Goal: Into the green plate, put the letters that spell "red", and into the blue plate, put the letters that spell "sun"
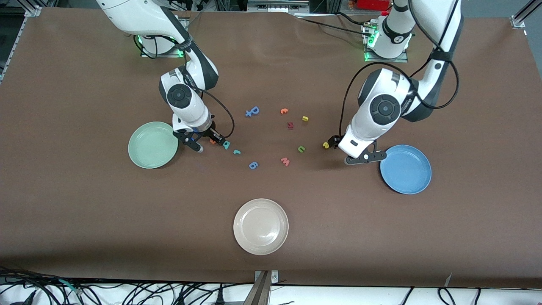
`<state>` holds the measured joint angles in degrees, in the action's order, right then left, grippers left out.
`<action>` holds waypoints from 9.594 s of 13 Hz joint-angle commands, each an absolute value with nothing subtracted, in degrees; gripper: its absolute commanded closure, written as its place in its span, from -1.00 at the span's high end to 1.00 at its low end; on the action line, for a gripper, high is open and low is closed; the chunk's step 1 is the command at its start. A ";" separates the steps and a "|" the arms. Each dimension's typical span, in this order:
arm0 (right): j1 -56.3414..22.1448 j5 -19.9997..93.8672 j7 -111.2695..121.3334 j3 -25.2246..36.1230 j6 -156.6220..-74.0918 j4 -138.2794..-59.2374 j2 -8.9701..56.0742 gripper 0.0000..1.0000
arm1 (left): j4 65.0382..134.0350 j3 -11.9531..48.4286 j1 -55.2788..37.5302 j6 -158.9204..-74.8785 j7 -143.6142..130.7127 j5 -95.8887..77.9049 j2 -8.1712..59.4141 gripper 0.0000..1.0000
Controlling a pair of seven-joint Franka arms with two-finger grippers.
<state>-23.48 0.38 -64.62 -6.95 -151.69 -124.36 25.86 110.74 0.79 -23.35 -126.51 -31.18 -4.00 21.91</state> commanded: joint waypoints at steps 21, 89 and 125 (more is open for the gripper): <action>-23.73 -0.53 -60.14 -3.97 -149.09 -125.69 20.14 -0.82 | 119.97 5.01 -25.40 -147.83 -39.73 -5.36 29.44 0.07; -21.79 3.68 -2.55 16.35 -129.84 -123.06 22.15 1.00 | 126.30 34.37 -8.70 -147.83 -126.29 24.94 30.85 -1.00; -44.12 6.68 -2.20 7.74 -164.09 -115.75 34.37 0.66 | 122.08 35.86 -6.42 -138.69 -101.72 25.31 29.71 1.00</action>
<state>-43.51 7.66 -1.96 7.48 -163.15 -114.77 34.80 122.53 35.62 -7.35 -139.63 -106.70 23.79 29.68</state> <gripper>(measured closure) 0.128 0.000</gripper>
